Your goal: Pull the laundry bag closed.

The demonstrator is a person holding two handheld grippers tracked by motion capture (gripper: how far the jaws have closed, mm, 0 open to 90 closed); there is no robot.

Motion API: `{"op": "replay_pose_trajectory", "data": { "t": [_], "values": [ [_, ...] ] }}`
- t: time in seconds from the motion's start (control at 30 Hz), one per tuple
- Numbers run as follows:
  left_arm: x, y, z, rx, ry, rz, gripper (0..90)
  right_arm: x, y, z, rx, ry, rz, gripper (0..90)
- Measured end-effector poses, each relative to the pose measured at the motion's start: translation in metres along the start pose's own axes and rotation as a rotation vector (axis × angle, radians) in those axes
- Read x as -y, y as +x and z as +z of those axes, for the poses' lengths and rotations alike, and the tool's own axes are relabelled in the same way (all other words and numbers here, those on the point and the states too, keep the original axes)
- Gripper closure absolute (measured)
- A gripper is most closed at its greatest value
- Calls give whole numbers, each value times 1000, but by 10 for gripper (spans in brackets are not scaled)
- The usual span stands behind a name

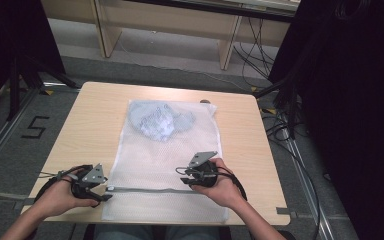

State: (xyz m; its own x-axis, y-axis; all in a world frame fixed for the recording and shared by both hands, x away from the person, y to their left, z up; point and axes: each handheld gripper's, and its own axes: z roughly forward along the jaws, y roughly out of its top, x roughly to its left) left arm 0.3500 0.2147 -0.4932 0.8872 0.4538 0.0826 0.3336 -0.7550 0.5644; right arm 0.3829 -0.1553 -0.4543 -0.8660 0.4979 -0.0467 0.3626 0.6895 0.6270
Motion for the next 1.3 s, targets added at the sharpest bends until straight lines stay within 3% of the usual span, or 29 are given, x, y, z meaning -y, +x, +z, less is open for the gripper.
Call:
{"op": "replay_pose_trajectory", "data": {
  "t": [0.13,0.2,0.27,0.3,0.33,0.37,0.43,0.57,0.6,0.63,0.67,0.8,0.83,0.9,0.93,1.0,1.03,1.07,1.1,1.2,1.3],
  "values": [
    [-1,5,0,14,-9,-12,417,-9,3,5,-25,-12,-13,670],
    [-2,6,-1,32,1,6,420,-11,5,6,-37,-16,-1,669],
    [-2,3,0,38,-24,-18,414,-14,6,9,-44,-24,0,667],
    [-2,2,0,45,-27,-11,414,-16,7,9,-47,-28,0,666],
    [-2,3,-1,35,-13,29,389,-21,8,10,-59,-22,-19,665],
    [-2,1,0,33,-34,14,384,-22,11,11,-61,-28,-1,664],
    [-2,2,0,30,-39,23,369,-27,12,13,-77,-32,-13,664],
    [1,1,-2,34,-25,29,348,-32,15,14,-105,-42,-17,664],
    [2,1,-2,37,-28,22,334,-31,15,17,-103,-73,-6,664],
    [3,2,-1,42,-31,15,314,-31,14,15,-110,-47,-9,664],
    [3,4,-3,46,-7,39,292,-30,14,17,-114,-61,1,663],
    [3,3,-1,49,-26,38,276,-29,10,17,-117,-49,11,655],
    [3,1,1,43,-52,16,273,-28,10,17,-115,-50,13,653],
    [3,1,1,41,-51,22,272,-28,10,17,-118,-50,16,650],
    [4,2,0,44,-37,50,273,-29,10,17,-122,-49,17,649],
    [4,3,0,47,-32,65,275,-30,10,17,-116,-44,12,648],
    [4,1,1,50,-51,49,277,-31,11,18,-112,-56,14,646],
    [4,1,1,51,-27,81,281,-32,12,18,-114,-54,5,643],
    [4,-2,3,52,-51,49,283,-33,13,18,-118,-57,12,642],
    [4,-2,2,58,-51,51,300,-33,13,18,-117,-63,-3,639],
    [4,2,2,55,-13,68,336,-33,12,19,-131,-64,2,636]
  ]
}}
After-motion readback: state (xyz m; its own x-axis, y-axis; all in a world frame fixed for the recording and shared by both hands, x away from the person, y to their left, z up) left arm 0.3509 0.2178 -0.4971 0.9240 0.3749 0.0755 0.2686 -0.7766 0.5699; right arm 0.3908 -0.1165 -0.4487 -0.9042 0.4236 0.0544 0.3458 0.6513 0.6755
